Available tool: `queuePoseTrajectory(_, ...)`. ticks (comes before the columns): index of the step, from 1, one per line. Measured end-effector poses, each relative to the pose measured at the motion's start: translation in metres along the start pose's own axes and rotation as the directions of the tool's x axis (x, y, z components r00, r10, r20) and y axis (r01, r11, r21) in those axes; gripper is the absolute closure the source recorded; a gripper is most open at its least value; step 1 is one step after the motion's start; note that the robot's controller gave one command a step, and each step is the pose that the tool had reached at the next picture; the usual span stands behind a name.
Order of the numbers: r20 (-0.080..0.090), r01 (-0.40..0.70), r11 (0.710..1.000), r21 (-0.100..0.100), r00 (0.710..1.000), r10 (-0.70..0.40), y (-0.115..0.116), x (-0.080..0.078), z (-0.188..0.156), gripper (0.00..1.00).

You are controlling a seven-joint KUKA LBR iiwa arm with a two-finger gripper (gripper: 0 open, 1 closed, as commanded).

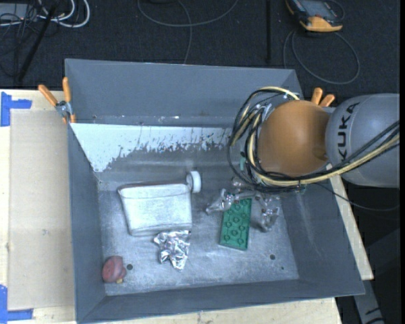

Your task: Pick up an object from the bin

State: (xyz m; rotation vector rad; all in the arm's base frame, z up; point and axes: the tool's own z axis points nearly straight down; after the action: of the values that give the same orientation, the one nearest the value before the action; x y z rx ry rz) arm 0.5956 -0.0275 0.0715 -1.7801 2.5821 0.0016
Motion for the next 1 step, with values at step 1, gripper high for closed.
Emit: queuePoseTrajectory(1,-0.002,-0.004,1.0,-0.002,1.0,0.004,-0.0004,-0.0008,-0.0009,0.0)
